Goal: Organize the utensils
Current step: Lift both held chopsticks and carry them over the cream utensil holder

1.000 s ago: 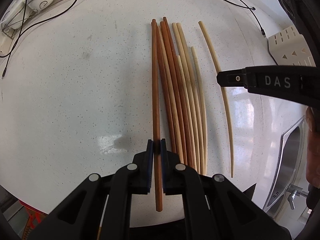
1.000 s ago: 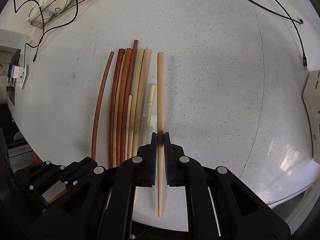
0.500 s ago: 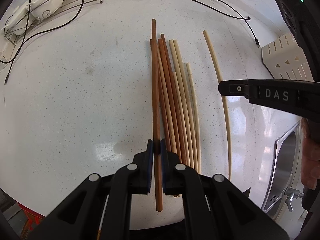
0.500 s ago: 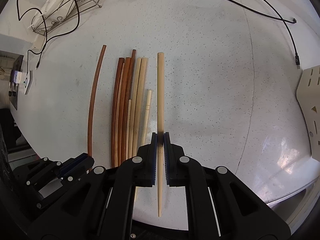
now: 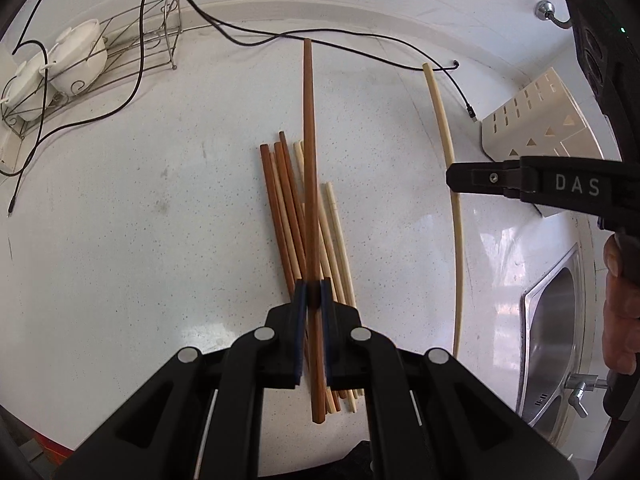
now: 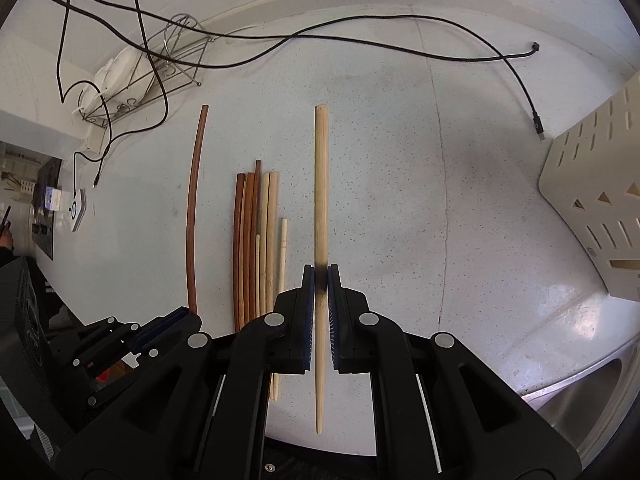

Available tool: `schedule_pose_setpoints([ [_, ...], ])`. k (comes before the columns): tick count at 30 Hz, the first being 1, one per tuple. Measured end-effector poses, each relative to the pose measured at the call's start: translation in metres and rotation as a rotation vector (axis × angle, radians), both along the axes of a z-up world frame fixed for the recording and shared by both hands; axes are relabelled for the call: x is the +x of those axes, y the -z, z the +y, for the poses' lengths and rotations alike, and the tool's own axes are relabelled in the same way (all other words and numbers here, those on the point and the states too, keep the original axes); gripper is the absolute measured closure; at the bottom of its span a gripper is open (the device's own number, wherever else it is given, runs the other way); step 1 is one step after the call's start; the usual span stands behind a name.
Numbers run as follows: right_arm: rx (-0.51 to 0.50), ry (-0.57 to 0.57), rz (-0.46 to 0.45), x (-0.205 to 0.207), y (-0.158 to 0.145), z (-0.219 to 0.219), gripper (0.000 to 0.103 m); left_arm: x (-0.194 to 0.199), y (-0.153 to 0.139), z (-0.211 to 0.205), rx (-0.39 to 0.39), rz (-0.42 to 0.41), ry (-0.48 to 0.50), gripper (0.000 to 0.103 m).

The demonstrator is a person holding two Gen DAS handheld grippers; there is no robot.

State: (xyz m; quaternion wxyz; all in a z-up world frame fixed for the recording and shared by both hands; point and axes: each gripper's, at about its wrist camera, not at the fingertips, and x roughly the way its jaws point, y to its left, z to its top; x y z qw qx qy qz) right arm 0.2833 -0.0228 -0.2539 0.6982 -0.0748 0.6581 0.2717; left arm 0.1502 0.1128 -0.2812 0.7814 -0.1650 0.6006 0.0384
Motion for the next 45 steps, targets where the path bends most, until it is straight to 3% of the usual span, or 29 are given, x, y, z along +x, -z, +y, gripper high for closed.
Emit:
schedule_pose_setpoints([
  [10, 0.074, 0.133, -0.176, 0.016, -0.079, -0.049, 0.097, 0.029, -0.042, -0.019, 0.010, -0.164, 0.067, 0.096],
  [20, 0.121, 0.296, -0.339, 0.029, -0.144, -0.110, 0.097, 0.072, -0.103, -0.069, 0.053, -0.390, 0.198, 0.096],
  [28, 0.143, 0.423, -0.466, 0.035, -0.186, -0.166, 0.097, 0.107, -0.145, -0.113, 0.038, -0.522, 0.298, 0.096],
  [35, 0.139, 0.542, -0.580, 0.043, -0.210, -0.212, 0.097, 0.130, -0.162, -0.149, -0.005, -0.604, 0.369, 0.096],
  [45, 0.089, 0.665, -0.697, 0.052, -0.216, -0.258, 0.097, 0.162, -0.185, -0.175, -0.061, -0.774, 0.400, 0.096],
])
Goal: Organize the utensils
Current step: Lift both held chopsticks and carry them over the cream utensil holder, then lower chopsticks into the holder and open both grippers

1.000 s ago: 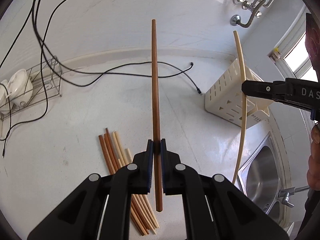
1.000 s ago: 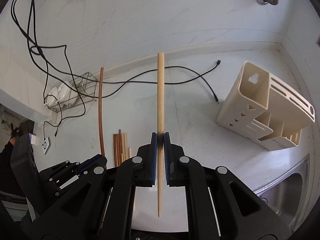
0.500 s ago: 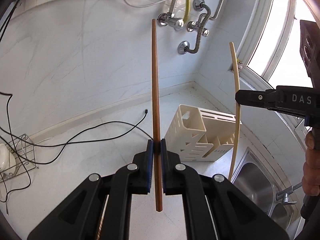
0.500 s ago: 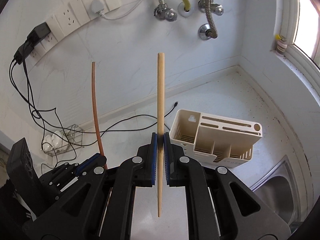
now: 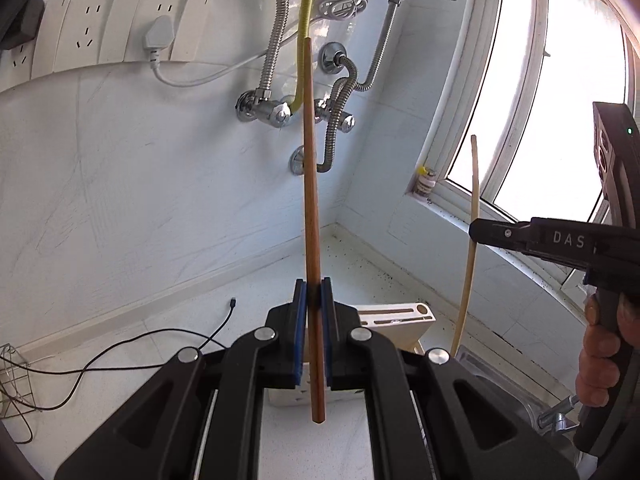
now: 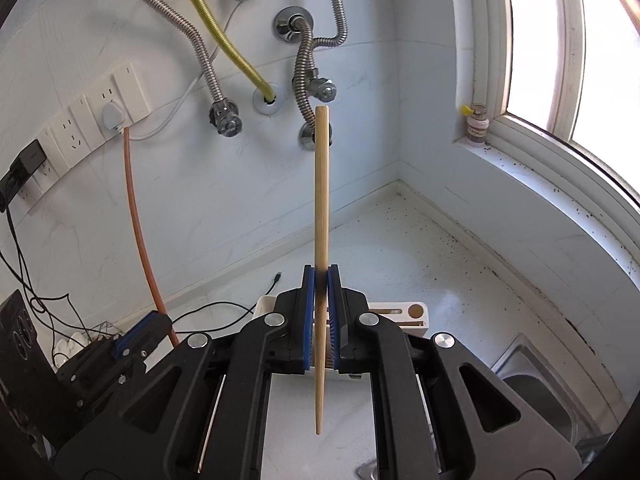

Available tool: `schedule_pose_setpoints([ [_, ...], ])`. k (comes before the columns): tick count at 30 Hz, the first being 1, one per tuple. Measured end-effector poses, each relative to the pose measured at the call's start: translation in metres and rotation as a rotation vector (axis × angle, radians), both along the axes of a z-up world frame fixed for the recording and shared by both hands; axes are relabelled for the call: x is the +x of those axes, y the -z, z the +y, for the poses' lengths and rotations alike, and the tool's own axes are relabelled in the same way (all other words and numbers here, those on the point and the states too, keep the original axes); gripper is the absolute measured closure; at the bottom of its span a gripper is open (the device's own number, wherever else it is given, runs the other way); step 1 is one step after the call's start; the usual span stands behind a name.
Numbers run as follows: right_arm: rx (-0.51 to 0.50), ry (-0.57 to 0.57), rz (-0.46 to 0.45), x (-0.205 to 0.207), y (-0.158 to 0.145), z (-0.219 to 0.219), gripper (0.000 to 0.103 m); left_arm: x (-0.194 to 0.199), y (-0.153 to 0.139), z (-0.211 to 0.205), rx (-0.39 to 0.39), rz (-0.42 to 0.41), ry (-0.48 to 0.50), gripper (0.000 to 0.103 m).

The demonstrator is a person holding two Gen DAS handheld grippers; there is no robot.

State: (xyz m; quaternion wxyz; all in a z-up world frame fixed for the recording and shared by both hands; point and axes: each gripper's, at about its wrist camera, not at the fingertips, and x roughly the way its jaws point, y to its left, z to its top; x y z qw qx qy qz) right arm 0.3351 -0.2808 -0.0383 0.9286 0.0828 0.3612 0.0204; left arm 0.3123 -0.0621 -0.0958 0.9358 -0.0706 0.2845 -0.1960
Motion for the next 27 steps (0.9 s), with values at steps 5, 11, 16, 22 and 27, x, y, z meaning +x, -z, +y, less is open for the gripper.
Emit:
schedule_pose_setpoints([
  [5, -0.008, 0.047, -0.044, 0.004, 0.008, -0.023, 0.097, 0.021, 0.001, -0.006, -0.036, -0.044, 0.027, 0.096],
  [11, -0.033, 0.097, -0.128, 0.008, 0.022, -0.045, 0.097, 0.043, 0.012, -0.014, -0.044, -0.090, 0.038, 0.096],
  [16, -0.017, 0.116, -0.161, 0.014, 0.038, -0.062, 0.097, 0.056, 0.027, -0.024, -0.016, -0.097, 0.057, 0.096],
  [22, 0.001, 0.131, -0.186, 0.025, 0.058, -0.075, 0.097, 0.062, 0.044, -0.033, 0.017, -0.120, 0.061, 0.096],
  [27, 0.012, 0.134, -0.186, 0.030, 0.073, -0.077, 0.097, 0.062, 0.054, -0.034, 0.018, -0.118, 0.058, 0.096],
])
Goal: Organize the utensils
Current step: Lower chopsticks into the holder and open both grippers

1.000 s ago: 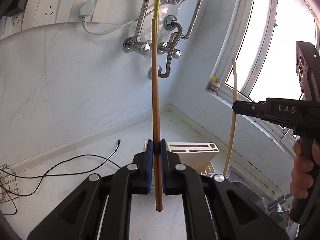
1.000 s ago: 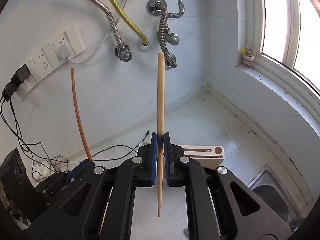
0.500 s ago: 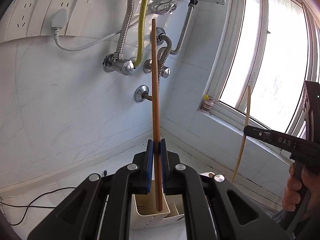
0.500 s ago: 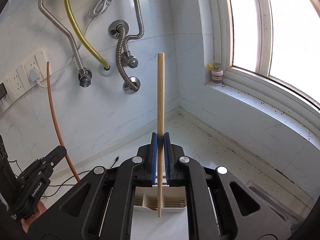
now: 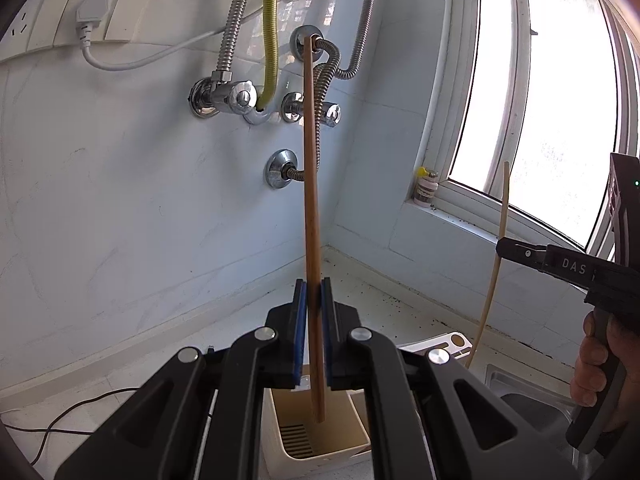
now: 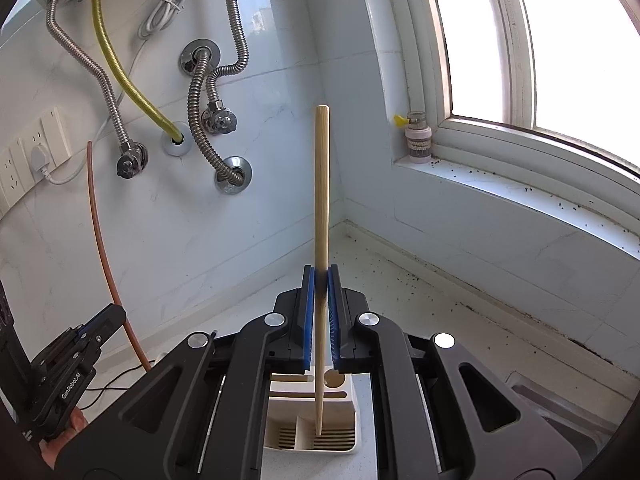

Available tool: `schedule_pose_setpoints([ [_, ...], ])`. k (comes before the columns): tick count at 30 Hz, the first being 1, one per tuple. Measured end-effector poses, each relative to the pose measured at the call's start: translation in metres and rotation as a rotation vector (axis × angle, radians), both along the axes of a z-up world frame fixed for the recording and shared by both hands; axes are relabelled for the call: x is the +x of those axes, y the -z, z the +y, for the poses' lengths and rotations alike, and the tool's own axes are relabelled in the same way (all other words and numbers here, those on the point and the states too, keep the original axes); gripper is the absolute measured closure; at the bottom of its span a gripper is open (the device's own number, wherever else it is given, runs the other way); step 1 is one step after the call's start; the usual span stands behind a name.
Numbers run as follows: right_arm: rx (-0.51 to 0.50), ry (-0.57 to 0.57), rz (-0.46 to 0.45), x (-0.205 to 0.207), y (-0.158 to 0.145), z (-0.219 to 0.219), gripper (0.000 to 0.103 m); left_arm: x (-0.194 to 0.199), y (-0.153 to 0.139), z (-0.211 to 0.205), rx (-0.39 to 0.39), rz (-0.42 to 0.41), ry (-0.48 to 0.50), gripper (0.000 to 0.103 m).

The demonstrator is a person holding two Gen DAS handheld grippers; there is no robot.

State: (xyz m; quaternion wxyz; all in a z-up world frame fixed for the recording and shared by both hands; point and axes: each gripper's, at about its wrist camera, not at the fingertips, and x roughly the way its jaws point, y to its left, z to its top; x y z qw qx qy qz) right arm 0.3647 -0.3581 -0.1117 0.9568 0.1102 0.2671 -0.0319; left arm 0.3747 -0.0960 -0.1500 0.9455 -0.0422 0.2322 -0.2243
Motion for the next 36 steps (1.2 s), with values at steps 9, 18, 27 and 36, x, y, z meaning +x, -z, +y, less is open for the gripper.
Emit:
schedule_pose_setpoints([
  [9, -0.009, -0.006, 0.017, 0.002, 0.020, 0.004, 0.097, 0.002, 0.013, -0.006, 0.026, 0.005, 0.006, 0.096],
  [18, -0.048, 0.011, -0.049, -0.016, 0.017, 0.007, 0.028, -0.016, 0.014, -0.002, 0.032, -0.076, -0.044, 0.047],
  [27, -0.017, 0.028, -0.085, -0.027, 0.000, -0.003, 0.030, -0.025, -0.002, 0.007, 0.028, -0.092, -0.062, 0.037],
  [36, -0.028, -0.006, -0.131, -0.040, -0.026, 0.009, 0.028, -0.058, -0.037, 0.027, 0.042, -0.189, -0.116, 0.015],
])
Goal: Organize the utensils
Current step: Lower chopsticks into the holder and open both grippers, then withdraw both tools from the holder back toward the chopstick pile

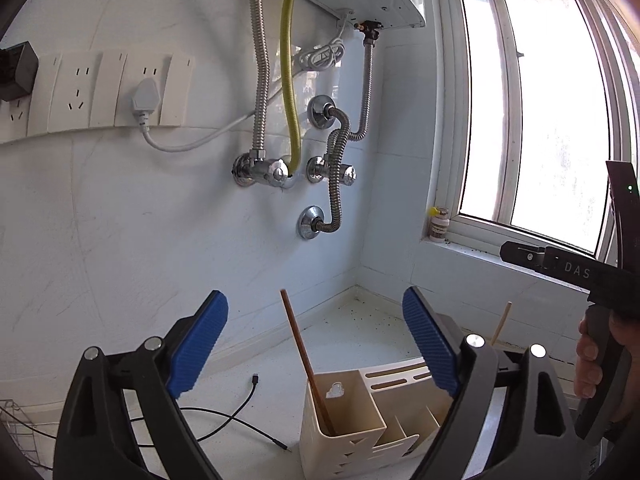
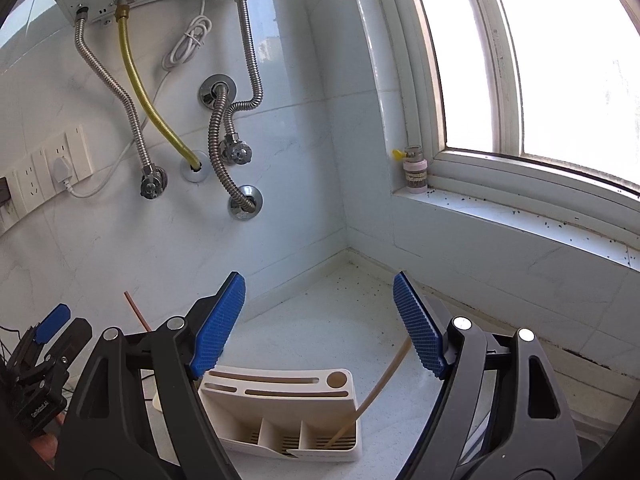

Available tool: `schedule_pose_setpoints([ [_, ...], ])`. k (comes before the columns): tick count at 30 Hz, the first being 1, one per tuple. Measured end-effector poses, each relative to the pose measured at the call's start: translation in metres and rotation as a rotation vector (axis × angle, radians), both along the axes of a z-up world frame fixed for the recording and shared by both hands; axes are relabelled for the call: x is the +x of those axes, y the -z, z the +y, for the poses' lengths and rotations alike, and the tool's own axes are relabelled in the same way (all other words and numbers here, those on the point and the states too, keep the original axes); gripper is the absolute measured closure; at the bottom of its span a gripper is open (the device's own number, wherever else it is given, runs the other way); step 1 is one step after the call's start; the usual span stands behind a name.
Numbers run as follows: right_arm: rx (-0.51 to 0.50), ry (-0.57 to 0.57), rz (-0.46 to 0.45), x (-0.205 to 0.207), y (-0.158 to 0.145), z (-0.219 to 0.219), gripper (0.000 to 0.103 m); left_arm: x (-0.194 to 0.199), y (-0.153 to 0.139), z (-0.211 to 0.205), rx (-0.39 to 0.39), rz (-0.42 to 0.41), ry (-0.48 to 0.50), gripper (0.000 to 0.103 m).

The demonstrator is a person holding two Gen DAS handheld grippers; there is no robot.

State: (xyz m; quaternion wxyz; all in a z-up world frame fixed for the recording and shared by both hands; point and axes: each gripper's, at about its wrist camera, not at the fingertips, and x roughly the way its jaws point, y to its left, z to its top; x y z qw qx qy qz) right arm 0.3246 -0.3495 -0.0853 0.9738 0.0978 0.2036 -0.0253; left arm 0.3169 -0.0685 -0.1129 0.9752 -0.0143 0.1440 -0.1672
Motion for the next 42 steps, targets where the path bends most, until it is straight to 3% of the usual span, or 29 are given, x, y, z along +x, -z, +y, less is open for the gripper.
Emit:
schedule_pose_setpoints([
  [3, -0.005, -0.024, -0.028, -0.009, -0.011, 0.008, 0.019, -0.013, -0.011, 0.015, -0.010, -0.016, -0.035, 0.006],
  [5, -0.014, -0.043, -0.044, -0.014, -0.017, 0.016, 0.018, -0.023, -0.019, 0.026, -0.010, -0.020, -0.058, 0.006],
  [9, 0.004, -0.097, -0.062, -0.025, -0.027, 0.031, 0.008, -0.044, -0.030, 0.049, -0.003, -0.021, -0.109, 0.005],
  [20, 0.041, -0.292, -0.043, -0.051, -0.030, 0.097, 0.008, -0.107, -0.046, 0.127, 0.025, 0.022, -0.301, 0.005],
  [25, 0.046, -0.374, -0.004, -0.056, -0.016, 0.130, 0.008, -0.129, -0.035, 0.156, 0.076, 0.121, -0.395, 0.005],
  [32, 0.055, -0.468, 0.086, -0.060, 0.013, 0.170, 0.008, -0.161, -0.010, 0.190, 0.046, 0.259, -0.496, 0.005],
  [36, 0.038, -0.521, 0.161, -0.059, 0.033, 0.191, 0.008, -0.175, 0.015, 0.209, -0.010, 0.377, -0.542, 0.005],
  [42, 0.016, -0.584, 0.270, -0.058, 0.063, 0.217, 0.008, -0.181, 0.063, 0.229, -0.035, 0.606, -0.577, 0.005],
])
